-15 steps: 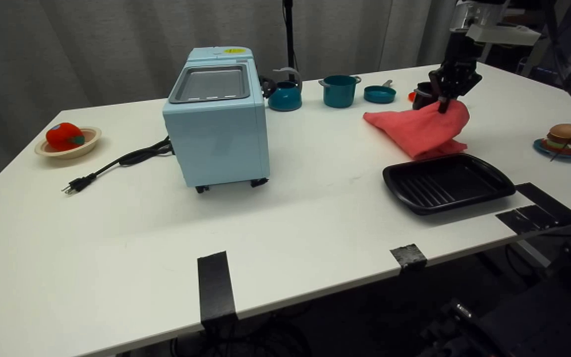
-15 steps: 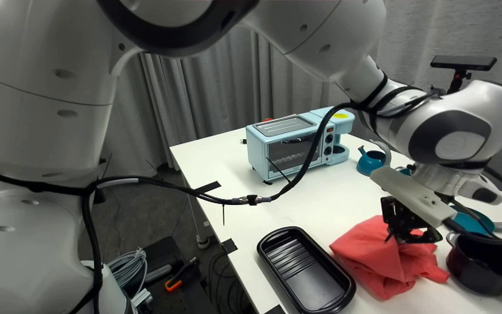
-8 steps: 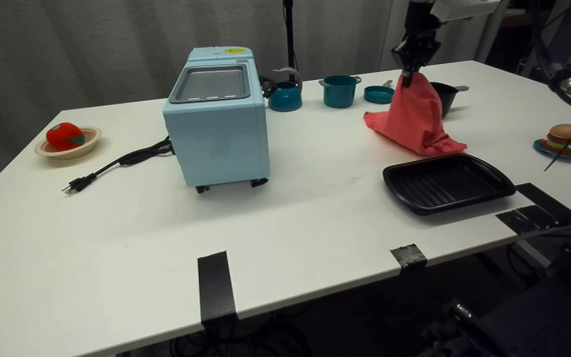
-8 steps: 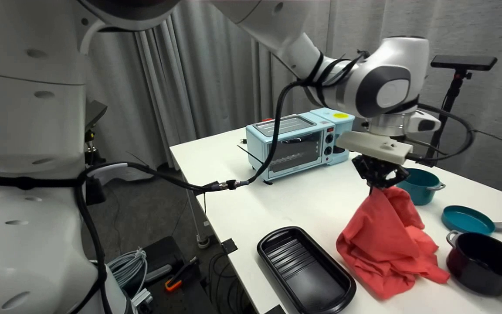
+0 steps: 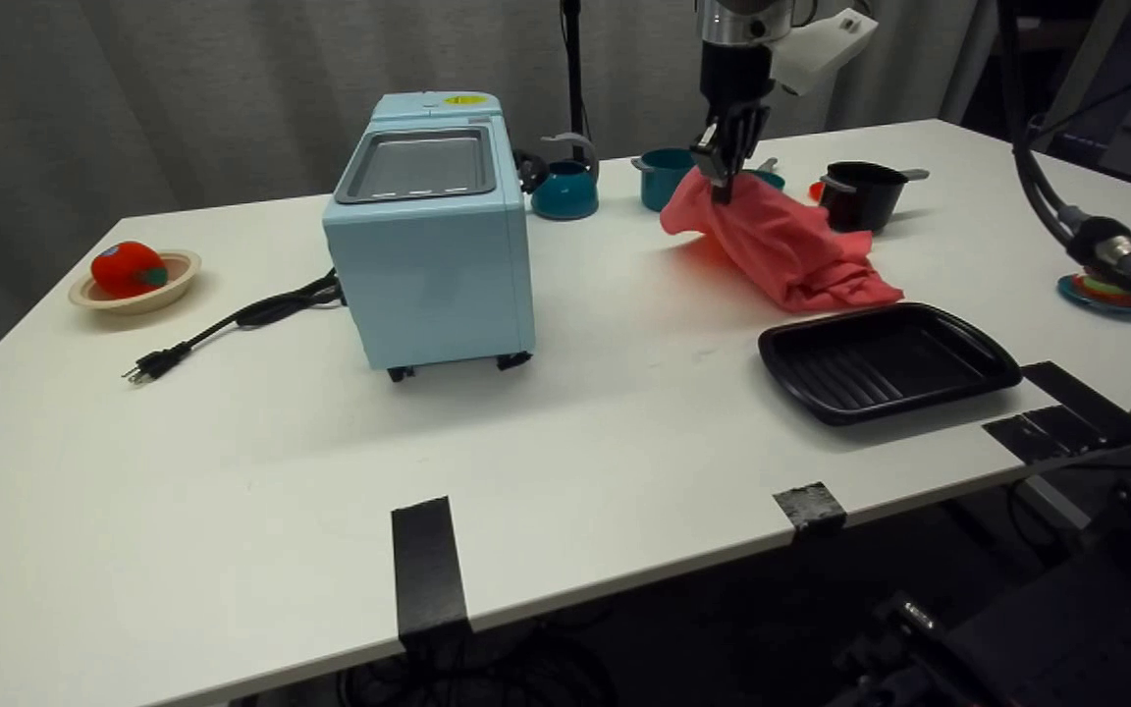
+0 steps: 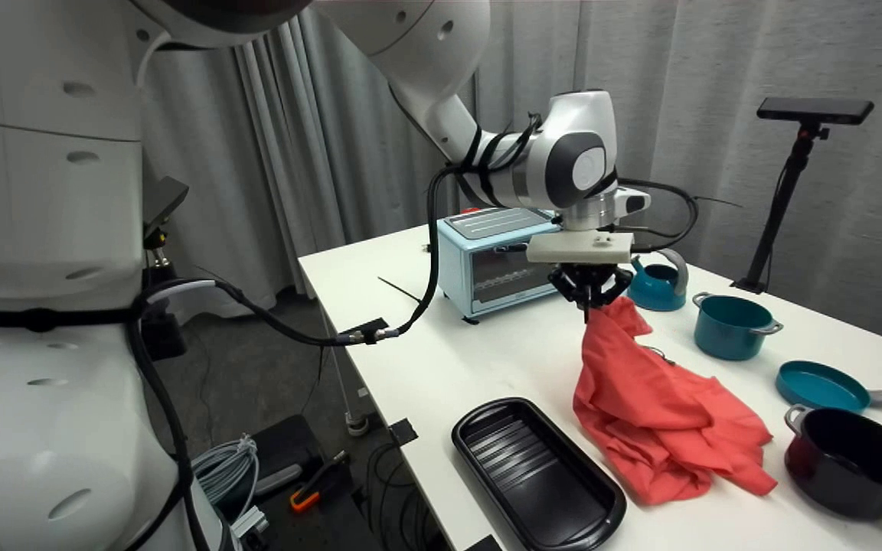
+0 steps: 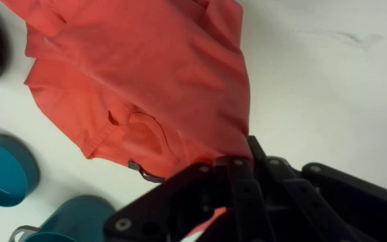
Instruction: Spread the clothe
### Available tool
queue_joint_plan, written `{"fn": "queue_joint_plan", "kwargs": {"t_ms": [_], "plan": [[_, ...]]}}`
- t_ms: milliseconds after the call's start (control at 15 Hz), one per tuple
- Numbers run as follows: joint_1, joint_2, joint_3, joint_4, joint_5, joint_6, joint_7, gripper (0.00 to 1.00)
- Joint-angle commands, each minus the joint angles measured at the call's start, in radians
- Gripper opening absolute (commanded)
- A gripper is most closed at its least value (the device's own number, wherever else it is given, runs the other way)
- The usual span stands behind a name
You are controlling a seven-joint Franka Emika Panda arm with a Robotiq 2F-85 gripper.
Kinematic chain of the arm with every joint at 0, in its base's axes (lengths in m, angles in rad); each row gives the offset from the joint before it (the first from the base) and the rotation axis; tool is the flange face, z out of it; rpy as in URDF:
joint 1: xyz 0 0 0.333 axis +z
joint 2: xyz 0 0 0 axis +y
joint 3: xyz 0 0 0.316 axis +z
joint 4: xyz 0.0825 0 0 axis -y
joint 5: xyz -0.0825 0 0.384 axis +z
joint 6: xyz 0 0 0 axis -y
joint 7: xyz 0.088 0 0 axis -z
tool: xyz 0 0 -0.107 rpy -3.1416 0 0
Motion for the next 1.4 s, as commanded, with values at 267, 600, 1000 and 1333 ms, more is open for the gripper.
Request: {"fn": "queue_joint_plan", "kwargs": {"t_ms": [267,600,1000,1333], "plan": [[0.0,-0.023,0.014,-0.035,-0.029,0.0,-0.073,0.68],[-0.066,-0.021,-0.007,-0.001,0.059,-0.009,-0.06,1.0],[-0.173,0.061,-0.052,0.125,0.256,-0.08,-0.003,1.0],[-0.212,0.175,-0.08,0.243,0.351,-0.141,0.137,1.0]]}}
